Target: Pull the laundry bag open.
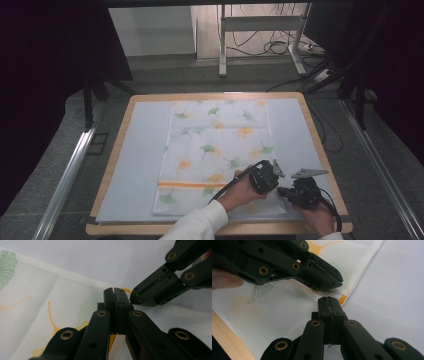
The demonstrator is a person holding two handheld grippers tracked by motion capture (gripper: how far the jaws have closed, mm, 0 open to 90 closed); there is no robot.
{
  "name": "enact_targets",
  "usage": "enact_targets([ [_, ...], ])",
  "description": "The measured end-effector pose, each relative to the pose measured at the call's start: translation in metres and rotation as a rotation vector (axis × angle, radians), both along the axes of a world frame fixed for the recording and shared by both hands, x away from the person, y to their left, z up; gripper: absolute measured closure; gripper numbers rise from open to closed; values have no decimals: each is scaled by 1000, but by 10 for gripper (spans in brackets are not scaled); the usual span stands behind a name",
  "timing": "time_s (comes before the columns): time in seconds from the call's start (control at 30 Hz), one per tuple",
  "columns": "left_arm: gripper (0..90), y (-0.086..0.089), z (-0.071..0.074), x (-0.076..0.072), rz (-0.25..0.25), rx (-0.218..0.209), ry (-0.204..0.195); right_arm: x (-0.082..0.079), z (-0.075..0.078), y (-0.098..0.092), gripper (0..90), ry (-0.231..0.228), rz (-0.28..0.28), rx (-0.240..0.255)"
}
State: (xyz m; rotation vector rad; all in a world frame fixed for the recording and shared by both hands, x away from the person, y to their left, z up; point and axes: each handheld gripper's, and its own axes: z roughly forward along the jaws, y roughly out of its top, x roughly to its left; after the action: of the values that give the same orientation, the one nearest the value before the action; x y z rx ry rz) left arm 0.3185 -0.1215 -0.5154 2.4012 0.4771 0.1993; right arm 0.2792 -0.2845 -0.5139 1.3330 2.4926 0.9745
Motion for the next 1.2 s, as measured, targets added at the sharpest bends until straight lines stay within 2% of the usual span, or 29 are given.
enact_targets([
  [0.23, 900, 4, 0, -1, 5, 1, -4, 0, 0, 0, 897, 3, -3, -1],
  [0.3, 900, 5, 0, -1, 6, 22, -22, 0, 0, 0, 897, 5, 1, -6],
  [0.43, 900, 12, 0, 0, 11, 7, -7, 0, 0, 0, 897, 1, 5, -7],
  [0.8, 900, 21, 0, -2, 17, 1, 0, -1, 1, 2, 897, -11, 8, -19],
  [0.93, 900, 24, 0, -2, 19, 5, -3, -2, 1, 2, 897, -16, 11, -26],
  [1.0, 900, 26, 1, -3, 12, 21, -8, -2, 1, 2, 897, -15, 15, -26],
  [1.2, 900, 32, 1, -4, 24, 18, -5, -2, 1, 2, 897, -17, 14, -25],
])
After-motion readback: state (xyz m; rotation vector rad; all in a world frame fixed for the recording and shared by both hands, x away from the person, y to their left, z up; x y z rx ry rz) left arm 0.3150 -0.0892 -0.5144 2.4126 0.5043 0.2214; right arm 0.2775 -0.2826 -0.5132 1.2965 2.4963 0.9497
